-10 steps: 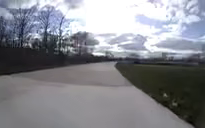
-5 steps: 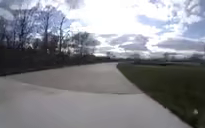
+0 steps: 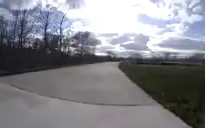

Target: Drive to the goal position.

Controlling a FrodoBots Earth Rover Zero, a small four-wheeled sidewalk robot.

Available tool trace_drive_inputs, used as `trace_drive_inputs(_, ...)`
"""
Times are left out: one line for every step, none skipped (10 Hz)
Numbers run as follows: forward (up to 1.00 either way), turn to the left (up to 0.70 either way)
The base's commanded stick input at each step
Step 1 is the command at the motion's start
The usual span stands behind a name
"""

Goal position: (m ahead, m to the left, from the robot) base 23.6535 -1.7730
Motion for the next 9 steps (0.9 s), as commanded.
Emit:
trace_drive_inputs(1.00, 0.00)
trace_drive_inputs(1.00, 0.00)
trace_drive_inputs(1.00, 0.00)
trace_drive_inputs(1.00, 0.00)
trace_drive_inputs(1.00, 0.00)
trace_drive_inputs(1.00, 0.00)
trace_drive_inputs(1.00, 0.00)
trace_drive_inputs(1.00, 0.00)
trace_drive_inputs(1.00, 0.00)
